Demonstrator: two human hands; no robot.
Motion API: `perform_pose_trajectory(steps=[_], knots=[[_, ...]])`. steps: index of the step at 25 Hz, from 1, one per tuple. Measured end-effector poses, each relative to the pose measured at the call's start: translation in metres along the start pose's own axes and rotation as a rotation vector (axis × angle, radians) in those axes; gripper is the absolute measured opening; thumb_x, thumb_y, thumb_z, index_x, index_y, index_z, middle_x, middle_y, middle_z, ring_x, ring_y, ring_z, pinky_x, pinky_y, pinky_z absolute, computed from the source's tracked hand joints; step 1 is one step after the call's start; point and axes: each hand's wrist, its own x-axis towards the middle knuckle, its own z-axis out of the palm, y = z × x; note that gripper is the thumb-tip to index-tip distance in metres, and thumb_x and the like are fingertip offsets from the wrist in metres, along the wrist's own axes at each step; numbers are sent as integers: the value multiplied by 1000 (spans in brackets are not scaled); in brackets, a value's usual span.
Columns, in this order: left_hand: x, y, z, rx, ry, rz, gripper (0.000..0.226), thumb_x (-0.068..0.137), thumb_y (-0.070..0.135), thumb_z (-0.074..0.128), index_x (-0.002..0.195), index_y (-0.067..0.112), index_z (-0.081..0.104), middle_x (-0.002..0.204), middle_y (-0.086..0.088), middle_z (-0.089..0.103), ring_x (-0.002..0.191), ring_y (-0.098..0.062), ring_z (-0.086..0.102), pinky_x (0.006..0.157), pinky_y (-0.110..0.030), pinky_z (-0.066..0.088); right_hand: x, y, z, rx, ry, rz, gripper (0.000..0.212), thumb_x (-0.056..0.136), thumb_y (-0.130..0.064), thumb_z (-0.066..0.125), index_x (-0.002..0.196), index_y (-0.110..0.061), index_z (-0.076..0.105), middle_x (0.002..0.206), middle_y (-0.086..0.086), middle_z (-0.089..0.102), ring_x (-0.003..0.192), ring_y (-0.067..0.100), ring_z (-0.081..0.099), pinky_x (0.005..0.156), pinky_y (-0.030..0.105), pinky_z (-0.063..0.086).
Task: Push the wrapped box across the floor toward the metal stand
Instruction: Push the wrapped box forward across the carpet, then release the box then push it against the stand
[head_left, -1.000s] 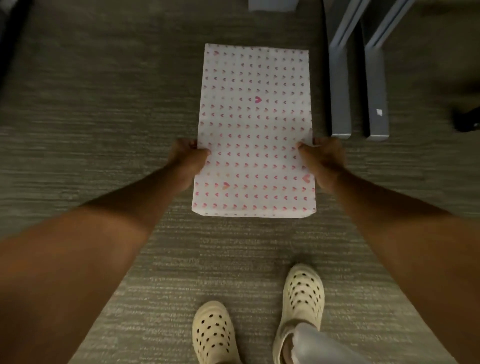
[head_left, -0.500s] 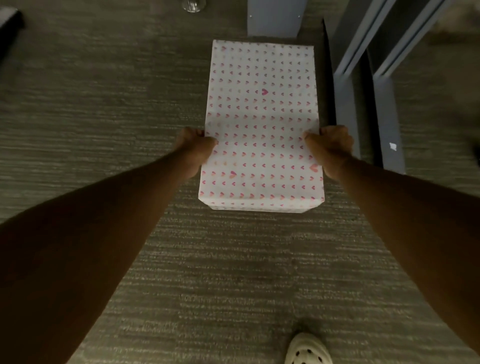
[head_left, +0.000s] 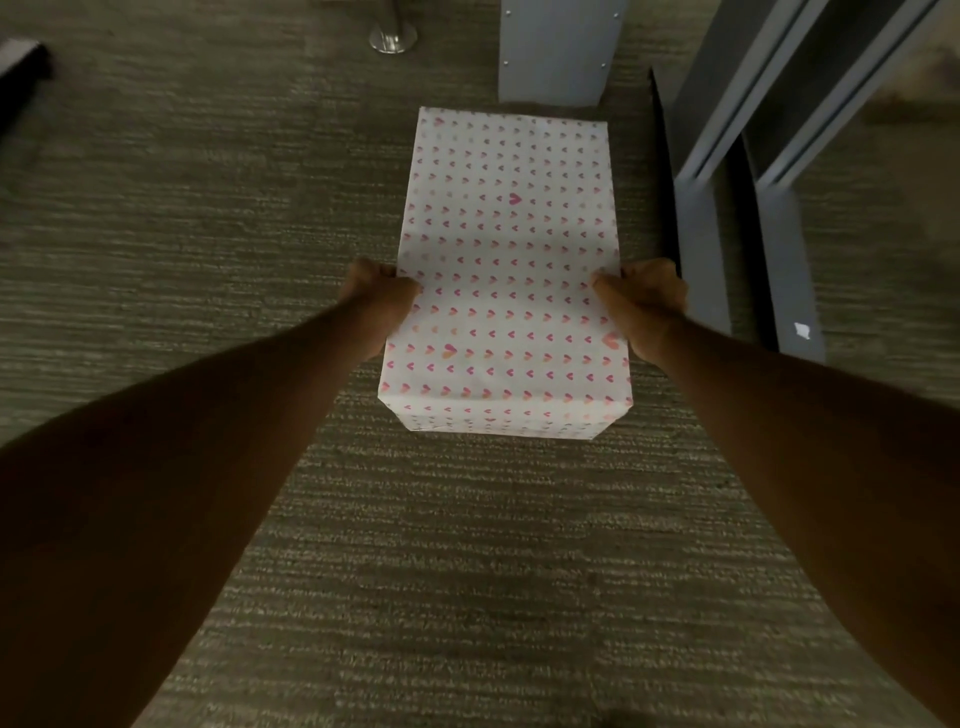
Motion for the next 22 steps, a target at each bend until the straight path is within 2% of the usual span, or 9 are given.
perform_pose_trajectory(steps=[4,7,9,11,13,14,16,19,22], knots=[[3,-3,0,19,11,30,11,89,16,60,99,11,63,102,-7,65,95,-27,66,68,-37,53,1,2,3,-7,-33,-3,26,89,-33,70,98,-15,54,99,3,52,77,18,55,61,35,60],[2,-8,3,60,-7,40,26,90,15,57,115,7,63,109,-10,66,84,-22,64,59,-31,49,1,4,4,-15,-41,-19,30,89,-34,70,105,-10,60,103,6,58,72,16,57,51,30,56],[0,-8,5,87,-1,40,33,91,16,55,122,6,60,114,-13,65,86,-22,62,57,-30,49,0,5,4,-16,-60,-12,42,89,-38,69,117,-8,63,113,10,64,86,23,64,60,35,60],[-4,-4,6,137,14,32,42,92,22,55,130,6,54,123,-14,62,98,-26,62,61,-32,50,-3,2,4,-64,-44,-6,54,89,-47,66,128,-10,61,125,14,63,103,30,65,71,41,62],[-10,2,8,261,56,56,61,90,35,56,142,7,41,138,-18,52,120,-34,54,82,-44,54,-7,-4,4,-215,25,-137,64,90,-55,58,136,-10,55,134,15,60,118,35,60,88,48,57],[-13,3,8,364,96,105,73,87,45,56,146,9,32,147,-20,42,130,-38,45,97,-51,48,-8,-7,4,-294,66,-247,67,91,-57,55,140,-11,50,138,16,57,124,36,56,96,50,53],[-20,11,6,602,206,294,92,83,63,50,152,12,19,158,-21,24,142,-41,27,111,-54,30,-10,-15,2,-468,139,-483,76,91,-59,50,148,-11,37,150,20,44,137,38,43,110,52,40],[-21,23,1,800,321,589,102,80,73,43,154,13,6,162,-20,7,149,-37,8,117,-48,11,-8,-25,-3,-655,176,-666,91,90,-66,41,158,-11,13,165,21,13,153,36,11,124,50,10],[-22,33,-2,899,356,769,107,79,76,39,154,12,0,163,-21,-1,150,-36,0,117,-45,0,-8,-35,-4,-725,171,-741,100,86,-73,31,158,-12,1,167,20,-1,154,35,-1,124,52,2]])
